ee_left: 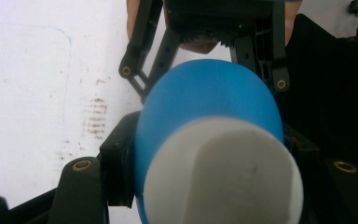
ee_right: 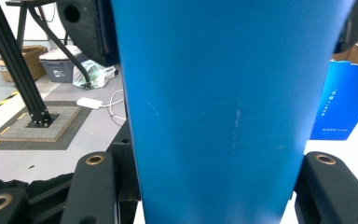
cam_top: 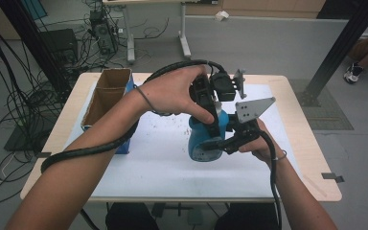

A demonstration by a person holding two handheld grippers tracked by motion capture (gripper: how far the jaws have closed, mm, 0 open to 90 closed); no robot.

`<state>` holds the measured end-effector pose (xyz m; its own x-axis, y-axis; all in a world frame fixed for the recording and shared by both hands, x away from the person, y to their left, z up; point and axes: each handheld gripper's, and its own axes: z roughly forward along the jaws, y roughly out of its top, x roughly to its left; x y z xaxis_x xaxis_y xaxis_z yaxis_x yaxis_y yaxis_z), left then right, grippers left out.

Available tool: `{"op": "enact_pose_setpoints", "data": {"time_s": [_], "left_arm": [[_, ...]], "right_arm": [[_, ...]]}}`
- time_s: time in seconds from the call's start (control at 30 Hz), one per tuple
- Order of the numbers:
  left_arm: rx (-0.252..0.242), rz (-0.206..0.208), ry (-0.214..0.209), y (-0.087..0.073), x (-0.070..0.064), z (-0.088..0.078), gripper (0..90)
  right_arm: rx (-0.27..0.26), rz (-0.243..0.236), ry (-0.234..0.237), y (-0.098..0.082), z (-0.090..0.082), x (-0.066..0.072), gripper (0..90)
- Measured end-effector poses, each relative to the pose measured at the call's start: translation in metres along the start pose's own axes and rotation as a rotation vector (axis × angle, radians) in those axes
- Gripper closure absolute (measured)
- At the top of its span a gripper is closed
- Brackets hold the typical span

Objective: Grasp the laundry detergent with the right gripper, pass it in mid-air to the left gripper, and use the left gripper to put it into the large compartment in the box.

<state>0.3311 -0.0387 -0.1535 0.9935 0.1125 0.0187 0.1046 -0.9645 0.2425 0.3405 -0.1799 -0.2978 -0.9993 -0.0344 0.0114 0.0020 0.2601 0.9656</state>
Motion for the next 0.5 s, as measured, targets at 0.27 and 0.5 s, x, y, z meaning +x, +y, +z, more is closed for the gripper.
{"op": "enact_pose_setpoints", "data": {"time_s": [0.27,0.5], "left_arm": [[0.014,-0.008,-0.007,-0.0007,0.0007,0.0015,37.3],[0.018,-0.009,-0.010,-0.0010,0.0018,0.0018,37.3]], "right_arm": [[0.009,0.001,0.005,-0.0003,0.0023,-0.0004,44.8],[0.009,0.003,0.008,-0.0005,0.0027,-0.0012,44.8]]}}
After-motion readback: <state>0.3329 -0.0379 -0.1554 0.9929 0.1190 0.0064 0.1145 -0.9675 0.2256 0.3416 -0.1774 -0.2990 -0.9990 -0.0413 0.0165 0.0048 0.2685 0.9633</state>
